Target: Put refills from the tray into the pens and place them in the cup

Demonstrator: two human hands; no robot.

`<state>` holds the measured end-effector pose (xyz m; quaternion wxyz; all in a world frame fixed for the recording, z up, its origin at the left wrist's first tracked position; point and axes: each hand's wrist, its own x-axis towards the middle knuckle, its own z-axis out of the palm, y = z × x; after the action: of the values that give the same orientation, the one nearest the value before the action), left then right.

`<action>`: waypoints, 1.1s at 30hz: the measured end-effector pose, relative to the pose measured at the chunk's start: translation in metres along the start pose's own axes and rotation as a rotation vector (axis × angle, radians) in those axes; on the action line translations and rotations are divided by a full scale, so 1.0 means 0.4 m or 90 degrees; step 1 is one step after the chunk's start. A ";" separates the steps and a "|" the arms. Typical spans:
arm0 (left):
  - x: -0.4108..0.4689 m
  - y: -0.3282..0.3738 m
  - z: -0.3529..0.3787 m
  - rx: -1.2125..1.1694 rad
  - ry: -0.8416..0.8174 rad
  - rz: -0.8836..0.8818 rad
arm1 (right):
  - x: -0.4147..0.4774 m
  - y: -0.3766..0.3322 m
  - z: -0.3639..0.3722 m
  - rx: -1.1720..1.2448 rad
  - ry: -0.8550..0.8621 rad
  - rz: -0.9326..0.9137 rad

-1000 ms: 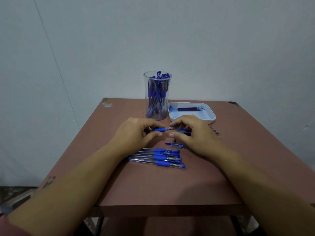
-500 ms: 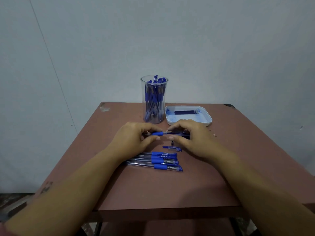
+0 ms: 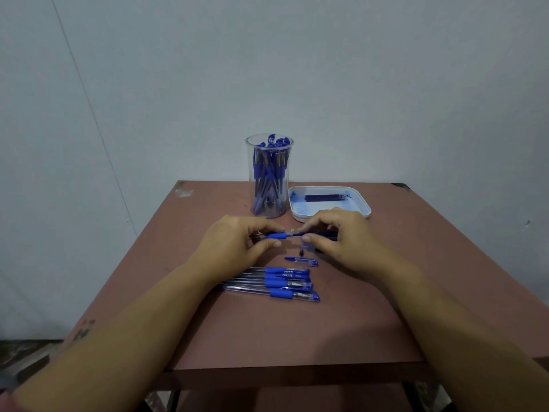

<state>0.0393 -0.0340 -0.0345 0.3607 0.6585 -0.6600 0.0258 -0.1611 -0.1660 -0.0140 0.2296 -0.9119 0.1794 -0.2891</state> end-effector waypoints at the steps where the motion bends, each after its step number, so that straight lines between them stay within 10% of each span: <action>1: -0.001 -0.001 0.000 0.000 0.002 -0.004 | -0.001 0.004 -0.007 -0.011 0.005 0.006; 33: 0.004 -0.031 -0.013 0.003 0.008 -0.065 | 0.010 0.082 -0.078 -0.051 -0.031 0.090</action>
<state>0.0527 -0.0344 -0.0354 0.3641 0.6919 -0.6233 0.0129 -0.1835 -0.2050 -0.0067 0.2172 -0.9121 0.2494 -0.2422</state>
